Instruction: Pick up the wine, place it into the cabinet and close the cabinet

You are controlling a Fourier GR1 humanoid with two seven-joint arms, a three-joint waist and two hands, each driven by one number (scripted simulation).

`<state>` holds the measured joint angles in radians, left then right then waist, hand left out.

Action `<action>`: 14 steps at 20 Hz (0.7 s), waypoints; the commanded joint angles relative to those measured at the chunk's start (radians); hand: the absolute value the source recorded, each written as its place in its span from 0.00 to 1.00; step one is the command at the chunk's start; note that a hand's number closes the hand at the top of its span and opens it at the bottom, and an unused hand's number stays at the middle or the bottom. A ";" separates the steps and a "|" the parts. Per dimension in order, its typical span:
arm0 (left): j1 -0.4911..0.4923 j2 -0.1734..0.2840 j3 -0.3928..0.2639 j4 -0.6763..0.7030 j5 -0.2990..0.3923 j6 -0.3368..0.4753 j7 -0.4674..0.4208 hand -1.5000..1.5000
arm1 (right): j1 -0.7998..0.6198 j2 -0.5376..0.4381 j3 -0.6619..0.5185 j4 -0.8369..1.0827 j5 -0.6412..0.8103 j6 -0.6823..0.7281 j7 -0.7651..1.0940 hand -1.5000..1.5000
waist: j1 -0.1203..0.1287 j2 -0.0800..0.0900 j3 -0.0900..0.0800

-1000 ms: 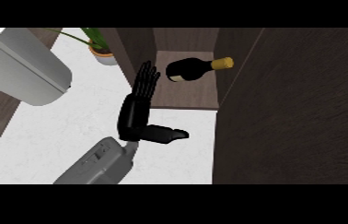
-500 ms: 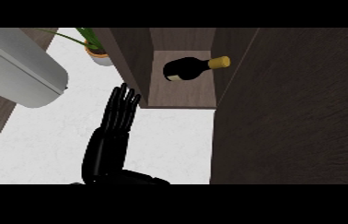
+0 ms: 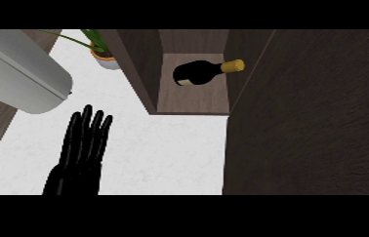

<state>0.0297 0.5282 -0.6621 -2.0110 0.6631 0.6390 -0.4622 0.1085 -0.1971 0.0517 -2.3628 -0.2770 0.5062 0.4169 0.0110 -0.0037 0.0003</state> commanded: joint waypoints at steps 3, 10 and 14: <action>0.181 0.075 0.102 -0.070 0.026 -0.074 -0.072 0.00 | 0.060 -0.021 0.104 -0.101 -0.137 0.002 0.157 1.00 | 0.000 0.000 -0.002; 0.435 0.210 0.299 -0.205 0.130 -0.231 -0.135 0.00 | 0.076 0.076 0.373 -0.174 0.024 -0.073 0.212 1.00 | 0.009 -0.004 -0.002; 0.535 0.244 0.408 -0.224 0.193 -0.329 -0.146 0.00 | -0.024 0.149 0.481 -0.145 0.106 -0.169 0.283 1.00 | 0.014 -0.004 -0.002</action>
<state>0.4515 0.7282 -0.3419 -2.1914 0.8161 0.3885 -0.5849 0.1267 -0.0834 0.4475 -2.3933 -0.2567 0.4022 0.6066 0.0192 -0.0066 -0.0019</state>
